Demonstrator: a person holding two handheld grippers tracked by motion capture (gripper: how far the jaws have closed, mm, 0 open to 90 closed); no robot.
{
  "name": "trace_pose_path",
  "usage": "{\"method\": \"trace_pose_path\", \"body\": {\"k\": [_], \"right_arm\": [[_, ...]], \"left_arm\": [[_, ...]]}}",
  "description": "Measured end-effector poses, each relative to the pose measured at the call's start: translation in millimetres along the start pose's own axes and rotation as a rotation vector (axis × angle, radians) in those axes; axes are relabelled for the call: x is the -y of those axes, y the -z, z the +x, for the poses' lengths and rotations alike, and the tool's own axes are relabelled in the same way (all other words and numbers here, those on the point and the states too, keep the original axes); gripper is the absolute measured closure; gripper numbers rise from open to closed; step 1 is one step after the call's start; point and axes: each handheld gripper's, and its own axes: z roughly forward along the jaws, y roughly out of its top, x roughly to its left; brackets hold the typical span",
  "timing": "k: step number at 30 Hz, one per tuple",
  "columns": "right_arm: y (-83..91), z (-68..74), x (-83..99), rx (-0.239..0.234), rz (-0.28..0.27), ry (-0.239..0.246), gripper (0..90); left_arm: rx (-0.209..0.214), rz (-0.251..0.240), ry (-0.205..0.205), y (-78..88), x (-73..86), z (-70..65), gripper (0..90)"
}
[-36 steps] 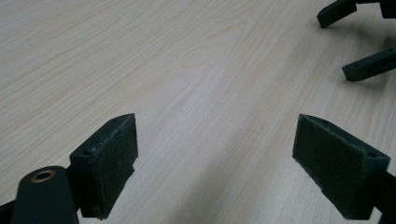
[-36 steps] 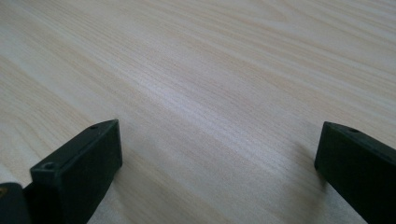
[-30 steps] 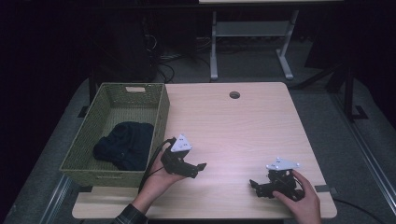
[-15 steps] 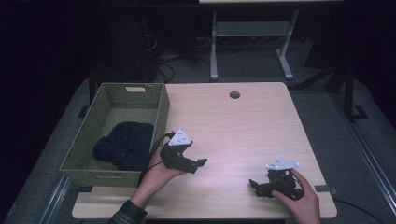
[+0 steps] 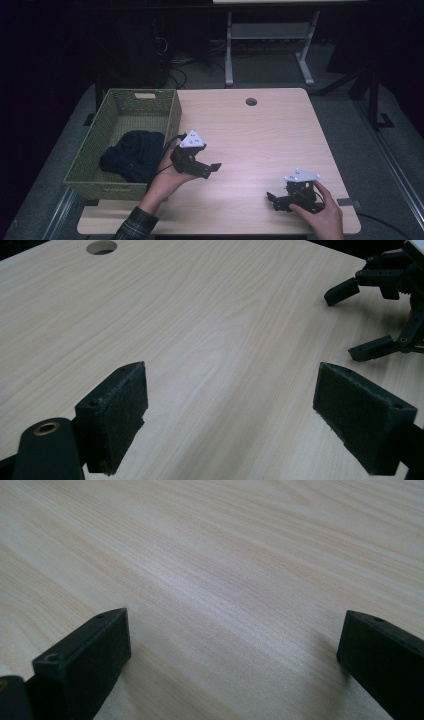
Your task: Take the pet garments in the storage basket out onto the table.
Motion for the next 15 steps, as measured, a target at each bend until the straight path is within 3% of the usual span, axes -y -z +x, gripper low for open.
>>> {"method": "trace_pose_path", "body": {"k": [6,15], "right_arm": [[-0.1,0.1,-0.1,0.001,0.000,-0.001,0.4],[-0.2,-0.1,0.0,0.002,-0.003,0.003,0.4]], "left_arm": [[-0.032,-0.018,0.004,3.5,-6.3,9.2,13.7],[-0.022,-0.040,0.007,24.8,-13.8,19.8,13.1]]}}
